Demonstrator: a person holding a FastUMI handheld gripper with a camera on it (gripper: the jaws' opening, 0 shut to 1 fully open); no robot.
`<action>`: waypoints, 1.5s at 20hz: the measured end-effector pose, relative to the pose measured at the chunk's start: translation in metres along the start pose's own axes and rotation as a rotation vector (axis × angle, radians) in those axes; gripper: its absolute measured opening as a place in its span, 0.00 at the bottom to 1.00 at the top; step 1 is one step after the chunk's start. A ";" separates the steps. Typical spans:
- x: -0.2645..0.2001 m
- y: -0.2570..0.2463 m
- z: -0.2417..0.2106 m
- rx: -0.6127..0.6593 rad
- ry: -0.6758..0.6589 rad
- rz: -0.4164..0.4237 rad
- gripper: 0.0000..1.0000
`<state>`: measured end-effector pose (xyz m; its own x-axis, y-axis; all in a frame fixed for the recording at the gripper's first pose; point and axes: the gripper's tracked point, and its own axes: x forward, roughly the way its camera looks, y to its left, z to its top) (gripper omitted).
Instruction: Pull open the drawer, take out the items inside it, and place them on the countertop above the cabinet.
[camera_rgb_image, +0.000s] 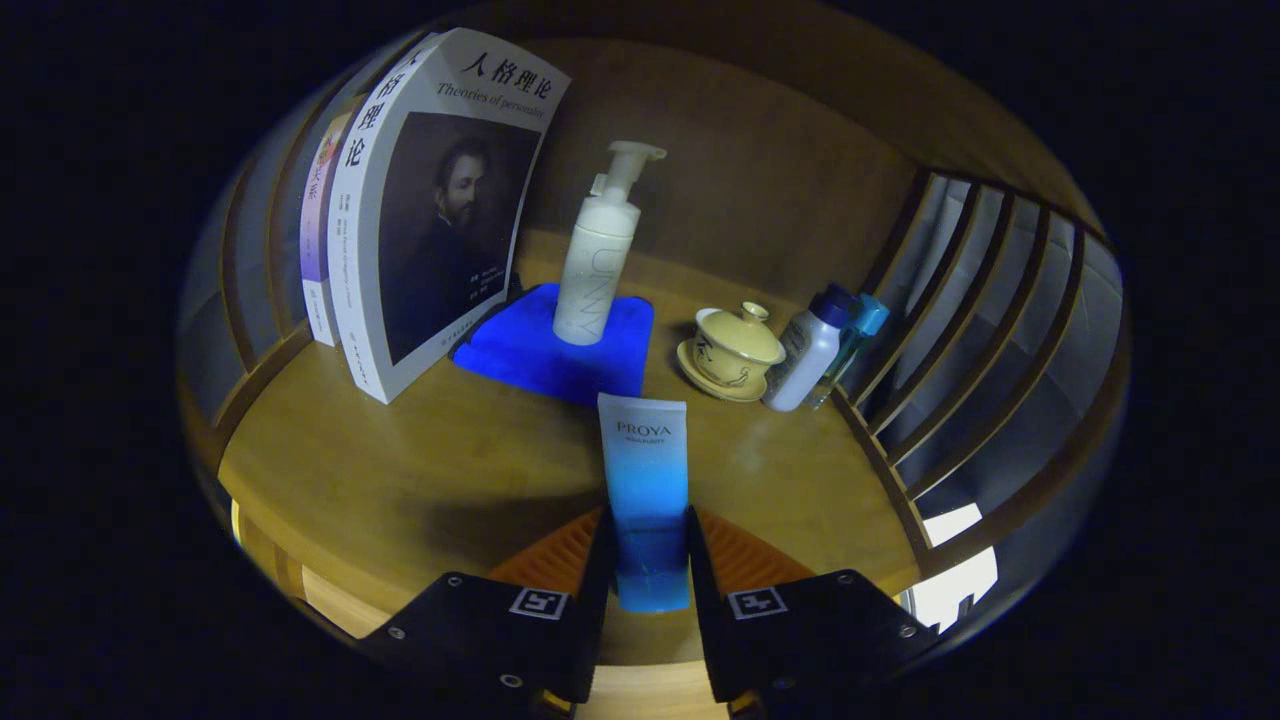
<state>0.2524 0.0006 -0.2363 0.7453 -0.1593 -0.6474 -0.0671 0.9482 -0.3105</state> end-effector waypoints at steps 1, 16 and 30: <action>0.000 -0.002 0.000 0.016 -0.013 0.002 0.45; -0.165 -0.023 0.006 0.251 -0.438 0.086 0.95; -0.267 0.036 -0.120 0.183 -0.622 0.155 0.95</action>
<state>-0.0287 0.0444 -0.1583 0.9836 0.1186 -0.1357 -0.1311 0.9875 -0.0874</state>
